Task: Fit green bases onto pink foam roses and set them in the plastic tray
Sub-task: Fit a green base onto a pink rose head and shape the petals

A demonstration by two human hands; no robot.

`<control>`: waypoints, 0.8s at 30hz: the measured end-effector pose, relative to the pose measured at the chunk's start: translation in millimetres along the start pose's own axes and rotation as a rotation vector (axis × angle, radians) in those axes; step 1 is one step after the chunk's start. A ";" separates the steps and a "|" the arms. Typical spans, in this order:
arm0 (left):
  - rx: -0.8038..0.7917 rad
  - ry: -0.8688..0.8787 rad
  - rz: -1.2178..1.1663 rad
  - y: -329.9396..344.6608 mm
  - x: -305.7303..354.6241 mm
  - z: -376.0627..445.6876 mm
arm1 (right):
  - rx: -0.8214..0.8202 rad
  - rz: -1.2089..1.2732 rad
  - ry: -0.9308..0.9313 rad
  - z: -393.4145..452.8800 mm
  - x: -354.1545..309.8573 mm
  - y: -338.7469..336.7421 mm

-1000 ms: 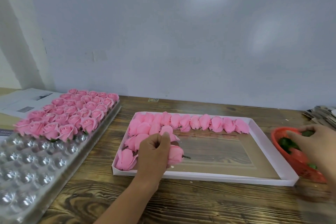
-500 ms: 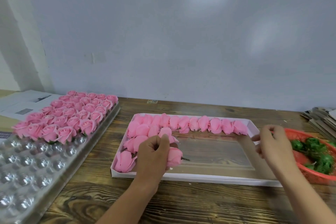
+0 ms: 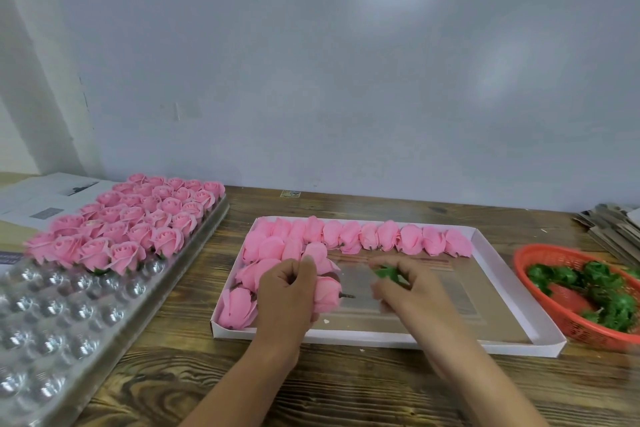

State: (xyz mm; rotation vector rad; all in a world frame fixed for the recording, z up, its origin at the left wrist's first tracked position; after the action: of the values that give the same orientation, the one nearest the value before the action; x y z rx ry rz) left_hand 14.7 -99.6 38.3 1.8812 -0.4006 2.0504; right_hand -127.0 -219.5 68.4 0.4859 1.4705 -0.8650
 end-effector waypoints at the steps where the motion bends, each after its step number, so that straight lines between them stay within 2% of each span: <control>1: 0.007 -0.009 -0.007 -0.4 -0.2 0.3 | -0.002 0.019 -0.023 -3.4 -1.0 4.0; 7: 0.015 -0.068 -0.063 -1.5 -4.5 2.4 | -0.053 0.105 -0.118 -17.6 6.8 23.5; 14: 0.003 -0.094 -0.091 0.2 -5.4 1.3 | -0.053 0.047 -0.262 -22.1 3.0 26.3; 24: -0.001 -0.185 -0.119 1.9 -12.1 -0.7 | -0.120 -0.001 -0.329 -30.0 4.2 36.6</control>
State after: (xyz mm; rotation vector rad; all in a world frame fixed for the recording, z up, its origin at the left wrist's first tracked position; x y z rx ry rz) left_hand 14.1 -101.7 26.2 2.0504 -0.3260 1.8073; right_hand -119.6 -174.9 53.9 0.2392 1.2116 -0.8091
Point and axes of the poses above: each hand's wrist, its own z-axis towards the middle knuckle, its own y-axis out of the palm, x = y × z, the point moved 5 cm from there along z, towards the middle knuckle, and after that the axes turned 2 degrees about x, right-handed, at the moved point
